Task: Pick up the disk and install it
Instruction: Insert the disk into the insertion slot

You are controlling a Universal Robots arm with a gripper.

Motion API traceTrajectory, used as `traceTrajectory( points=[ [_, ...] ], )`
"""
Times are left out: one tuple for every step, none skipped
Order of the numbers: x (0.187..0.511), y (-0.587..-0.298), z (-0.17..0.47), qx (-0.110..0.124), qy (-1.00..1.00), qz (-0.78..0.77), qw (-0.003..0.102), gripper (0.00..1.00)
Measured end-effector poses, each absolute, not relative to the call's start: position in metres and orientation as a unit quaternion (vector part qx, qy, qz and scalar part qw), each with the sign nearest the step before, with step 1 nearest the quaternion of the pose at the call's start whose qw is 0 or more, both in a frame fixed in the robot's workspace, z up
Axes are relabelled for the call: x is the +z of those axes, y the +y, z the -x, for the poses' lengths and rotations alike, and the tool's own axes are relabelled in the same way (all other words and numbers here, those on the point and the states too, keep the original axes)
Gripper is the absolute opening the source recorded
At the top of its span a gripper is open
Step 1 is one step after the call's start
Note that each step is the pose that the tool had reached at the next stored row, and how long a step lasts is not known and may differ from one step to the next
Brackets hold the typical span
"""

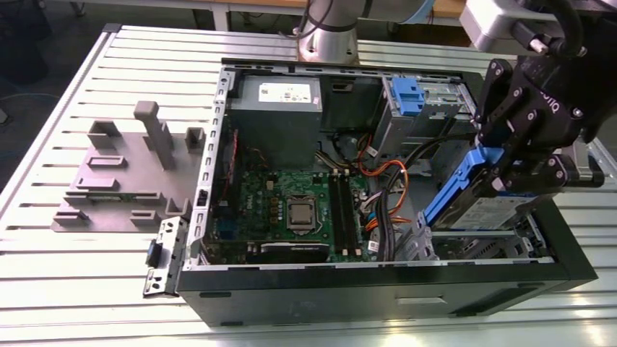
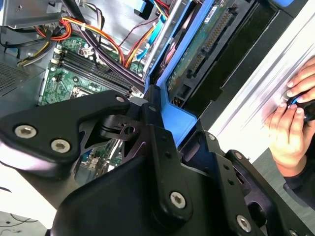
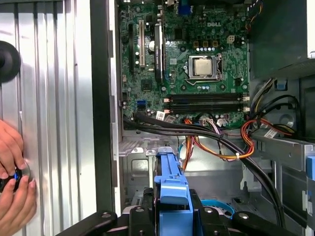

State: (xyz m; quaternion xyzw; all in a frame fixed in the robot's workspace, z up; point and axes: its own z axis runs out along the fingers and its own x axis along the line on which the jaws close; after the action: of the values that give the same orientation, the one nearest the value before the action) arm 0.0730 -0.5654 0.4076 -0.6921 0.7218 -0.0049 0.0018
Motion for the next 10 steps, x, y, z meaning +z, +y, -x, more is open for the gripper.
traceTrajectory(
  points=[
    [0.4068, -0.5656, -0.0730, -0.005, 0.722, 0.692, 0.002, 0.36],
    [0.4061, -0.5657, -0.0730, -0.005, 0.722, 0.692, 0.002, 0.36],
    [0.4056, -0.5658, -0.0730, -0.005, 0.722, 0.692, 0.002, 0.36],
    [0.4055, -0.5658, -0.0730, -0.005, 0.722, 0.692, 0.002, 0.36],
    [0.4053, -0.5658, -0.0730, -0.005, 0.722, 0.692, 0.002, 0.36],
    [0.4053, -0.5658, -0.0730, -0.005, 0.722, 0.692, 0.002, 0.36],
    [0.4053, -0.5658, -0.0730, -0.005, 0.722, 0.692, 0.002, 0.36],
    [0.4052, -0.5658, -0.0730, -0.005, 0.722, 0.692, 0.002, 0.36],
    [0.4049, -0.5658, -0.0730, -0.005, 0.722, 0.692, 0.002, 0.36],
    [0.4045, -0.5658, -0.0730, -0.005, 0.722, 0.692, 0.002, 0.36]
  ],
)
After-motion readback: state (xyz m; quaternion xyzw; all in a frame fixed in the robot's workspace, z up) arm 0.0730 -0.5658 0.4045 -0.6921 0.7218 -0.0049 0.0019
